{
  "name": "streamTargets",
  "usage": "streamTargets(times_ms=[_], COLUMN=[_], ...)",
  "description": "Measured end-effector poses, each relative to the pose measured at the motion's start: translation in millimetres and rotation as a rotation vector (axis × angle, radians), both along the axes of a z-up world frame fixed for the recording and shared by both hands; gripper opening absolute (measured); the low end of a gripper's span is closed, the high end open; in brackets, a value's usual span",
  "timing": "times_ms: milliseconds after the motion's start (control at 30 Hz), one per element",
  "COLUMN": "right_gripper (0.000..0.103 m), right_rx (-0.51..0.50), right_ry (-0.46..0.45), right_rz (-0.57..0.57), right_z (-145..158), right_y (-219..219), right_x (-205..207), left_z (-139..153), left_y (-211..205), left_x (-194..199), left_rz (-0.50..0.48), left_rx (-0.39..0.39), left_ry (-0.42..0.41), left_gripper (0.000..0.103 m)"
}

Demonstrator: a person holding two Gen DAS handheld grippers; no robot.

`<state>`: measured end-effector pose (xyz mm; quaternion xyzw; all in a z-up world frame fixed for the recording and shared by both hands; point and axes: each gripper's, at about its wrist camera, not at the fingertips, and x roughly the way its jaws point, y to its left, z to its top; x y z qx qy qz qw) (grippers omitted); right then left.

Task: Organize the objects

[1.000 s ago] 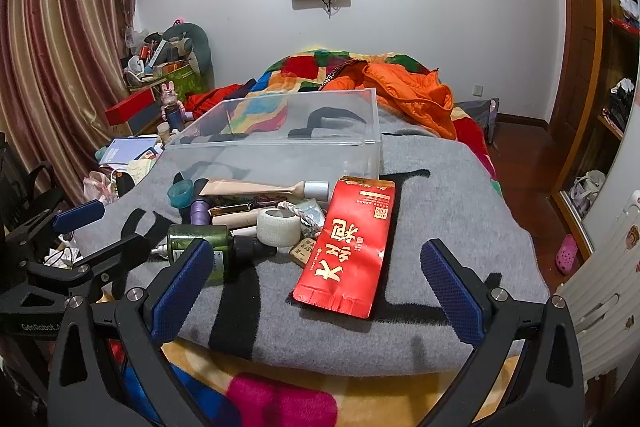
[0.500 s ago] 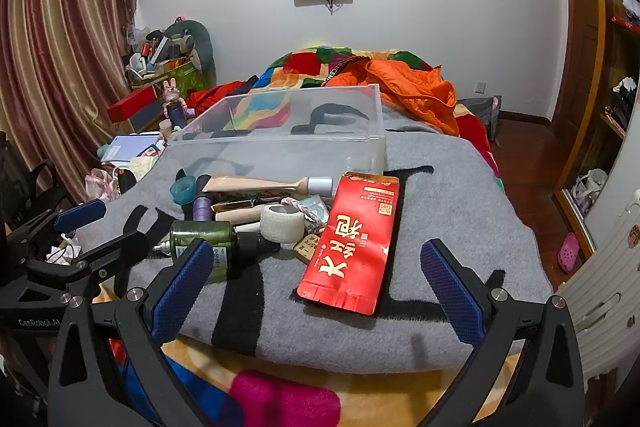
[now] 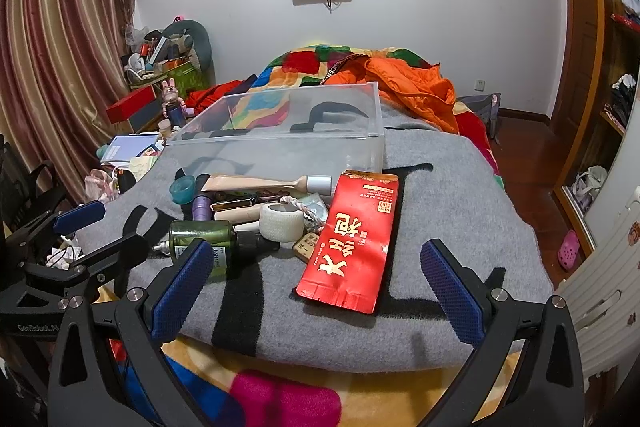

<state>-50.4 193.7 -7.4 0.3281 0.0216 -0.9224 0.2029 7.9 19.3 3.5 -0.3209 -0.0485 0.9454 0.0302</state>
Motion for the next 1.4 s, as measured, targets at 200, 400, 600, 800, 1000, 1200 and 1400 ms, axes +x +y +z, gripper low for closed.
streamTargets(times_ms=[200, 400, 600, 800, 1000, 1200, 1400], right_gripper=[0.103, 0.103, 0.103, 0.103, 0.103, 0.103, 0.103], right_rx=[0.000, 0.000, -0.002, -0.002, -0.008, -0.014, -0.024], right_ry=[-0.001, -0.004, -0.010, -0.010, -0.018, -0.052, -0.074], right_rz=[0.002, 0.002, 0.006, 0.013, -0.003, -0.054, -0.088], right_z=[-1, -2, -3, -3, -4, -14, -22], right_y=[0, 0, -1, -4, 0, 9, 17], right_x=[0, 0, 0, -1, -8, -30, -52], left_z=[0, -1, -1, -2, -2, -5, -20], left_y=[1, 1, 2, 0, -14, -31, -55], left_x=[0, 0, 1, 0, -8, -26, -55], left_rz=[0.000, -0.001, -0.003, -0.006, 0.001, 0.060, 0.114], left_rx=[0.004, 0.004, 0.006, 0.016, 0.049, 0.022, 0.017], left_ry=[-0.003, -0.003, -0.004, -0.006, -0.003, -0.003, -0.063], left_gripper=[0.103, 0.103, 0.103, 0.103, 0.103, 0.086, 0.071])
